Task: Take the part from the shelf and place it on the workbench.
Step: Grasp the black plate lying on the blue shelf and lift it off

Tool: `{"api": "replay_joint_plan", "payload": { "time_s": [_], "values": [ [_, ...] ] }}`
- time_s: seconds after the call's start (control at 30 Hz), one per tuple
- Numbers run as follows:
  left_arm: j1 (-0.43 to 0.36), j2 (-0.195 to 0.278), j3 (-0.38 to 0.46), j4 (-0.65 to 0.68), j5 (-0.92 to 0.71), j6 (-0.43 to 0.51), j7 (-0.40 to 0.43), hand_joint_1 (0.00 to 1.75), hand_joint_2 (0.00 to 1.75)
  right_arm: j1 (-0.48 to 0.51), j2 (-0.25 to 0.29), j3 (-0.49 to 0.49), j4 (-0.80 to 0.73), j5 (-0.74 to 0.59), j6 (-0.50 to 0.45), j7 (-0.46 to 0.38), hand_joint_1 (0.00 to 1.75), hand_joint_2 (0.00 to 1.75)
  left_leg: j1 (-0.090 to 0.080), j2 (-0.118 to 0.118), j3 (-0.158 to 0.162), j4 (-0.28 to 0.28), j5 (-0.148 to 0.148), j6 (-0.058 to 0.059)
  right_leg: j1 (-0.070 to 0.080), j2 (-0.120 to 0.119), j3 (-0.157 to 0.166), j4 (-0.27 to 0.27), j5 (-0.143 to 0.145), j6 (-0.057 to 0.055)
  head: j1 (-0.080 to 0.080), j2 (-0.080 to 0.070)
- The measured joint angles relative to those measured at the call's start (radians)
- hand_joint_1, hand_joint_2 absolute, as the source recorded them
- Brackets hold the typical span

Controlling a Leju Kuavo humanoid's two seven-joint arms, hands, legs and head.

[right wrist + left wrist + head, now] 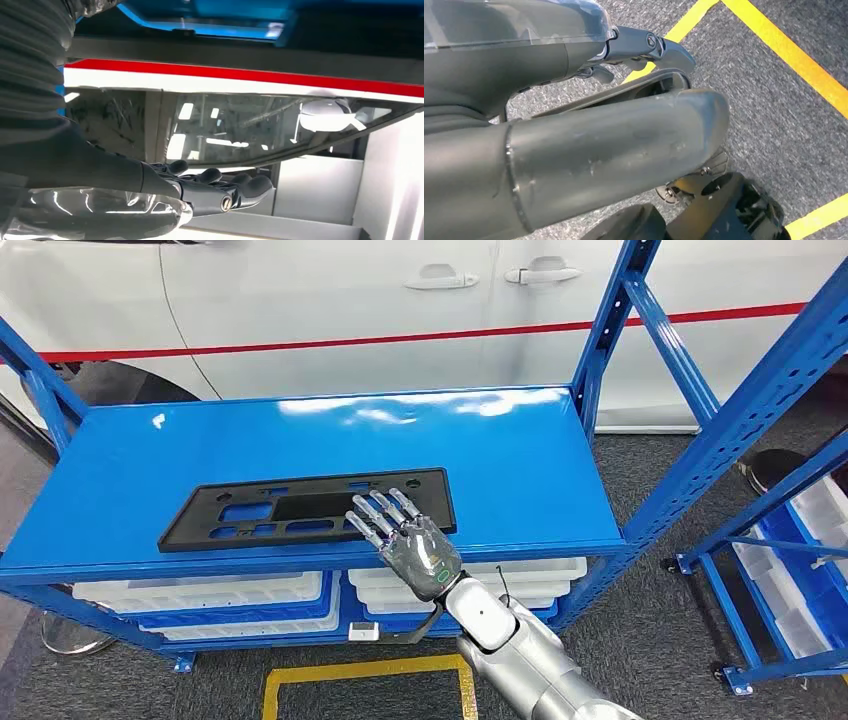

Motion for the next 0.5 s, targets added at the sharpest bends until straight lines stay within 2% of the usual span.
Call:
{"api": "replay_joint_plan", "payload": {
  "time_s": [0.07, 0.1, 0.17, 0.2, 0.23, 0.27, 0.33, 0.37, 0.4, 0.5],
  "values": [
    [-0.001, 0.000, 0.000, 0.000, 0.000, 0.000, -0.001, 0.00, 0.00, -0.002, 0.001, 0.000, -0.001, 0.000, 0.000, 0.000, 0.00, 1.75, 0.002, 0.000, -0.018, 0.041, -0.021, -0.006, -0.002, -0.002, 0.007, -0.002, -0.003, -0.005, -0.001, 0.000],
    [-0.001, 0.000, 0.000, 0.000, 0.000, 0.000, -0.001, 0.00, 0.00, -0.003, 0.002, 0.000, -0.002, 0.000, 0.000, 0.000, 0.00, 1.75, 0.004, 0.001, -0.043, 0.092, -0.045, -0.011, -0.002, -0.003, 0.013, -0.004, -0.006, -0.008, -0.001, 0.000],
    [0.000, -0.001, 0.000, 0.000, 0.000, 0.000, -0.002, 0.00, 0.00, -0.003, 0.002, 0.000, -0.002, 0.000, 0.000, 0.000, 0.00, 1.75, 0.009, 0.001, -0.118, 0.225, -0.091, -0.020, -0.001, -0.004, 0.022, -0.005, -0.015, -0.012, -0.001, 0.000],
    [0.002, -0.001, 0.000, 0.000, 0.000, 0.000, -0.002, 0.00, 0.00, -0.001, 0.002, 0.000, -0.002, 0.000, 0.000, 0.000, 0.00, 1.75, 0.011, 0.001, -0.148, 0.269, -0.095, -0.022, -0.001, -0.004, 0.027, -0.004, -0.020, -0.013, -0.001, 0.000],
    [0.004, -0.001, 0.000, 0.000, 0.000, 0.000, -0.002, 0.00, 0.00, 0.000, 0.002, 0.000, -0.002, 0.000, 0.000, 0.000, 0.00, 1.75, 0.012, 0.001, -0.162, 0.278, -0.081, -0.023, 0.000, -0.003, 0.033, -0.004, -0.025, -0.012, -0.001, 0.000],
    [0.005, -0.001, 0.000, 0.000, 0.001, 0.000, -0.002, 0.00, 0.00, 0.001, 0.002, 0.000, -0.002, 0.000, 0.000, 0.000, 0.00, 1.75, 0.012, 0.001, -0.155, 0.246, -0.046, -0.021, 0.000, -0.002, 0.041, -0.004, -0.031, -0.011, -0.001, 0.000],
    [0.005, 0.000, 0.000, 0.000, 0.002, 0.000, -0.003, 0.00, 0.00, 0.000, 0.002, 0.000, -0.002, 0.000, 0.000, 0.000, 0.00, 1.75, 0.010, 0.002, -0.101, 0.115, 0.036, -0.013, 0.000, -0.002, 0.057, -0.005, -0.044, -0.007, -0.001, 0.000],
    [0.003, 0.000, 0.000, 0.000, 0.003, 0.000, -0.003, 0.00, 0.00, -0.001, 0.002, 0.000, -0.002, 0.000, 0.000, 0.000, 0.00, 1.75, 0.007, 0.002, -0.078, 0.059, 0.061, -0.009, -0.001, -0.002, 0.060, -0.007, -0.048, -0.004, -0.001, 0.000],
    [0.002, 0.000, 0.000, 0.000, 0.003, 0.000, -0.004, 0.00, 0.00, -0.002, 0.002, 0.000, -0.002, 0.000, 0.000, 0.000, 0.00, 1.75, 0.004, 0.002, -0.066, 0.020, 0.071, -0.004, 0.000, -0.001, 0.057, -0.009, -0.049, 0.000, -0.001, 0.000],
    [0.002, 0.000, 0.000, 0.000, 0.006, 0.002, -0.003, 0.00, 0.00, -0.003, 0.003, 0.000, -0.004, 0.002, 0.000, 0.000, 0.00, 1.75, -0.002, 0.001, -0.062, -0.016, 0.071, 0.011, 0.000, 0.000, 0.050, -0.016, -0.047, 0.017, -0.002, 0.000]
  ]
}}
